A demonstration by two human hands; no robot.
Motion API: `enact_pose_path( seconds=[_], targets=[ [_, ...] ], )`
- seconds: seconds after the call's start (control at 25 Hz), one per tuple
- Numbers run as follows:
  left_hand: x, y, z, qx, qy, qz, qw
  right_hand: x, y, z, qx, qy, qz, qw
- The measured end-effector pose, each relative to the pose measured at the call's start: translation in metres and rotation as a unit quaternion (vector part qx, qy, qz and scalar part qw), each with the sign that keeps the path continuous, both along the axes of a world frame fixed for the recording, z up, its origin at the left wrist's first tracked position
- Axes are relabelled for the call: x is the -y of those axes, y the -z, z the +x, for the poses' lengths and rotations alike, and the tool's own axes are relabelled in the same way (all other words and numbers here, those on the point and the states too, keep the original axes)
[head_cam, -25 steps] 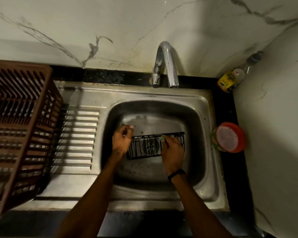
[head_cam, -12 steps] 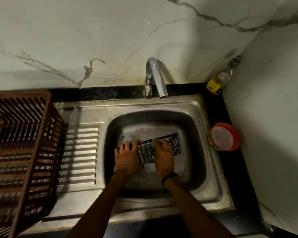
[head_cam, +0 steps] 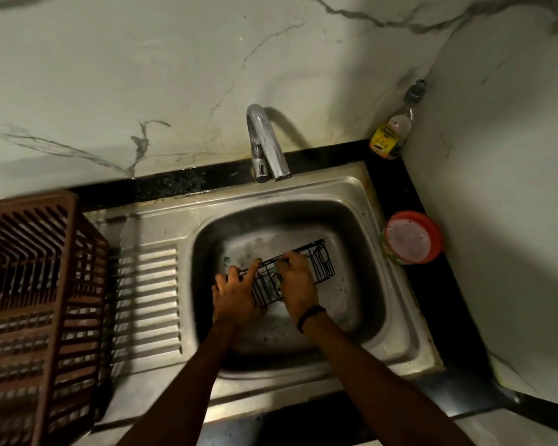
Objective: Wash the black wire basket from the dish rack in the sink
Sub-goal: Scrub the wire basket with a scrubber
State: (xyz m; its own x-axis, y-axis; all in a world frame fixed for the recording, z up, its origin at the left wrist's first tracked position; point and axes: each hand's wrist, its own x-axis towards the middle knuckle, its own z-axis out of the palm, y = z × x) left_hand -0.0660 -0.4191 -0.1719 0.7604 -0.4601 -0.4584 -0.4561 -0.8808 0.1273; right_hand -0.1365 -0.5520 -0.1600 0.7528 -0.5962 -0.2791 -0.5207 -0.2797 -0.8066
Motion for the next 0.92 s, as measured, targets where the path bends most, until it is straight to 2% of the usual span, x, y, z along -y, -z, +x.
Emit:
enact_pose_path(
  seconds=[0.16,0.24,0.36,0.4,0.52,0.6,0.72,0.92],
  targets=[
    [0.003,-0.003,-0.004,0.012,-0.004,0.003,1.0,-0.01,0.001,-0.046,-0.046,-0.036,-0.053,0.997],
    [0.005,-0.003,-0.004,0.009,-0.004,0.016,1.0,-0.004,0.0,-0.042,-0.029,-0.04,-0.11,0.993],
    [0.005,-0.003,-0.002,0.024,0.001,0.026,0.999,0.008,0.002,-0.009,0.027,-0.044,-0.097,0.994],
    [0.005,-0.002,-0.002,0.029,0.003,0.031,0.999,0.007,0.006,-0.008,0.027,-0.042,-0.12,0.991],
    [0.006,-0.003,-0.004,0.037,0.004,0.034,0.999,0.004,0.016,-0.045,-0.053,-0.12,-0.194,0.972],
    [0.006,-0.004,-0.002,0.034,0.005,0.035,0.999,0.011,0.024,-0.074,-0.105,-0.168,-0.176,0.964],
    [0.008,-0.003,-0.004,0.043,0.005,0.038,0.998,0.04,0.017,-0.066,-0.091,-0.076,-0.186,0.975],
    [0.019,-0.007,-0.002,0.08,0.031,0.067,0.994,0.041,0.003,-0.042,-0.013,-0.017,-0.207,0.978]
  ],
)
